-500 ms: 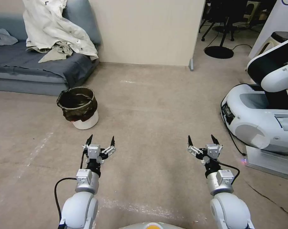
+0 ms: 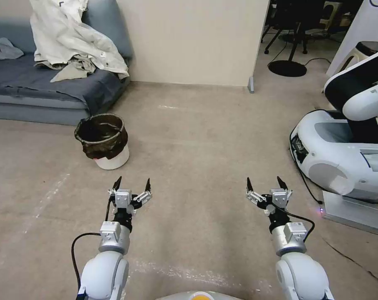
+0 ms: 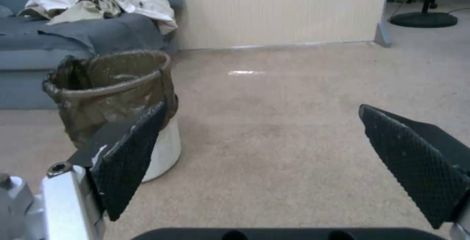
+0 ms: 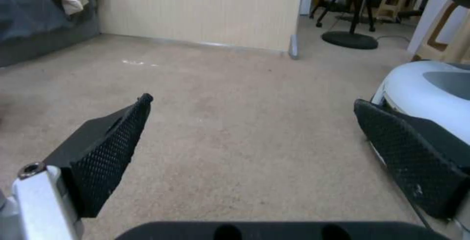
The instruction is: Pick up the trash can from the floor.
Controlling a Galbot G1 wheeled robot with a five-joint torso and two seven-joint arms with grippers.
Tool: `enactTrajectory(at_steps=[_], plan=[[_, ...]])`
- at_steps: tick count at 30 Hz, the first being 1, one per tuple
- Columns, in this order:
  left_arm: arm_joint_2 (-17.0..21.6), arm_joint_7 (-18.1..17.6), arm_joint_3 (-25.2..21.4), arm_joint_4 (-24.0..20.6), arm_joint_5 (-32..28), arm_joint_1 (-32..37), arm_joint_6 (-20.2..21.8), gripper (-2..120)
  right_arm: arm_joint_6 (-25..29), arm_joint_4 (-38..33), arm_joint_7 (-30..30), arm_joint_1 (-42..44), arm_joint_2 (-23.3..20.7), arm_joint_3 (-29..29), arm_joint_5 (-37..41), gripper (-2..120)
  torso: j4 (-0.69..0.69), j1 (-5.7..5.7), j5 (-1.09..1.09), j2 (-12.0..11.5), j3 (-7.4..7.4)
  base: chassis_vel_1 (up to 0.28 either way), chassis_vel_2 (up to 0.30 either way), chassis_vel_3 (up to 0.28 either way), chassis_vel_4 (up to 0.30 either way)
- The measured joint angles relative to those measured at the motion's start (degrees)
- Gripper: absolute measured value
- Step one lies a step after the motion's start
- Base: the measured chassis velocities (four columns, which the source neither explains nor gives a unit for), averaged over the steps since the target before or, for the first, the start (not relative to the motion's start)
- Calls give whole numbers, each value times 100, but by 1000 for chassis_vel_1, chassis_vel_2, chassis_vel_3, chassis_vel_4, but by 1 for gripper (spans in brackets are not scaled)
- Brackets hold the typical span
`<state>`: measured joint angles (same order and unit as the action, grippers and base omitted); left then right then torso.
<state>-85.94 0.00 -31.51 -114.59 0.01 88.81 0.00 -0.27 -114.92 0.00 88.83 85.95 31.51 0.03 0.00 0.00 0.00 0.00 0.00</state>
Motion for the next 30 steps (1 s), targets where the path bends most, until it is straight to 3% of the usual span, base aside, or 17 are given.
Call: enactTrajectory(at_steps=[5, 7, 9, 10, 14, 30], plan=[[-16, -5, 0, -69, -28, 3, 45, 98, -520, -552, 30, 34, -9, -20, 86, 100, 0, 0, -2, 0, 0, 0, 0, 0, 0], [-119, -35, -6, -422, -211, 23, 280, 99, -1018, -1067, 59, 69, -19, -45, 175, 100, 0, 0, 0, 0, 0, 0, 0, 0, 0], [-154, -49, -10, -547, -278, 30, 362, 100, -1149, -1206, 69, 78, -22, -49, 198, 100, 0, 0, 0, 0, 0, 0, 0, 0, 0], [-242, -78, -15, -831, -433, 49, 563, 100, -1359, -1448, 80, 95, -33, -59, 247, 100, 0, 0, -1, 0, 0, 0, 0, 0, 0], [-421, -158, -80, -1531, -825, 129, 983, 100, -1287, -1491, 22, 176, -184, -59, 326, 100, -1, 0, 3, 0, -1, 0, 0, 0, 0], [-262, -67, -340, -1508, -917, 339, 911, 100, -800, -1264, -56, 318, -322, 1, 525, 100, 0, 0, -1, 0, -1, 0, 0, 0, 0]])
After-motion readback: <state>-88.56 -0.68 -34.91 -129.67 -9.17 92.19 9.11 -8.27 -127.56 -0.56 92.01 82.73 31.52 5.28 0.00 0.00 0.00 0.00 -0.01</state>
